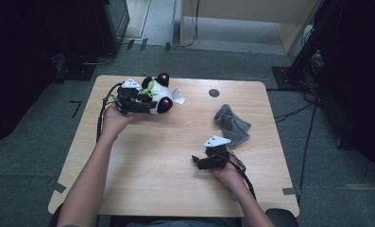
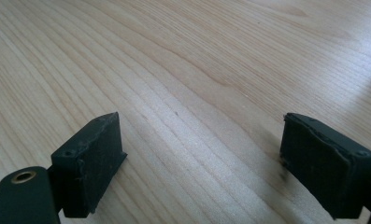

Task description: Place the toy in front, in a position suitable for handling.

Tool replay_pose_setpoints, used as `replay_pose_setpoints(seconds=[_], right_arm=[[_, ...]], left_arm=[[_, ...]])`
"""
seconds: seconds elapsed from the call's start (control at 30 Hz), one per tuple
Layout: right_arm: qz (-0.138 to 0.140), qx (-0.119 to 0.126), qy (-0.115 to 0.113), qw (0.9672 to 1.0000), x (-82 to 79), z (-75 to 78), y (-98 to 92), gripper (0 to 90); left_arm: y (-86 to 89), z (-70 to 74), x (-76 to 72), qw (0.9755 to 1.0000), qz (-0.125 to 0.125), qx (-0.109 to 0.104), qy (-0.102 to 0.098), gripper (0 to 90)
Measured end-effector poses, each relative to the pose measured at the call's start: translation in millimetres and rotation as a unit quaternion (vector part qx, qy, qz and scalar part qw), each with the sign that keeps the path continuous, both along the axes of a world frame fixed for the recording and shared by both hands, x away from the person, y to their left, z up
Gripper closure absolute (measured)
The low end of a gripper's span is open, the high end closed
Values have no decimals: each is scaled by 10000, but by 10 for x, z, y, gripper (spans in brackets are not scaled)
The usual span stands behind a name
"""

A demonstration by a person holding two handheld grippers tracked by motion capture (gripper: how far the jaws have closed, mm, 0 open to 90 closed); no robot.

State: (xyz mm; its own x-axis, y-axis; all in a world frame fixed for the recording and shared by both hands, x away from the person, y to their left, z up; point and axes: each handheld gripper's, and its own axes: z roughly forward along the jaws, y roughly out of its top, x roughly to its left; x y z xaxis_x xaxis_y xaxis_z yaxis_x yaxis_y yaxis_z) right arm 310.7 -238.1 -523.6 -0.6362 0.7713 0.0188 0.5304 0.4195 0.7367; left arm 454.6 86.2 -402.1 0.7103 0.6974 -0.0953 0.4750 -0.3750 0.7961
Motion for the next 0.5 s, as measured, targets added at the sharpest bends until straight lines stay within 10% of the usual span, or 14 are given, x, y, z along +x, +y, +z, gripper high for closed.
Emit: replay_pose_setpoints(seconds=[0.5], right_arm=[[38,-5,4,10000,14,1,44,134]], left_arm=[[223,-198,342,9990,439,85,9,346]])
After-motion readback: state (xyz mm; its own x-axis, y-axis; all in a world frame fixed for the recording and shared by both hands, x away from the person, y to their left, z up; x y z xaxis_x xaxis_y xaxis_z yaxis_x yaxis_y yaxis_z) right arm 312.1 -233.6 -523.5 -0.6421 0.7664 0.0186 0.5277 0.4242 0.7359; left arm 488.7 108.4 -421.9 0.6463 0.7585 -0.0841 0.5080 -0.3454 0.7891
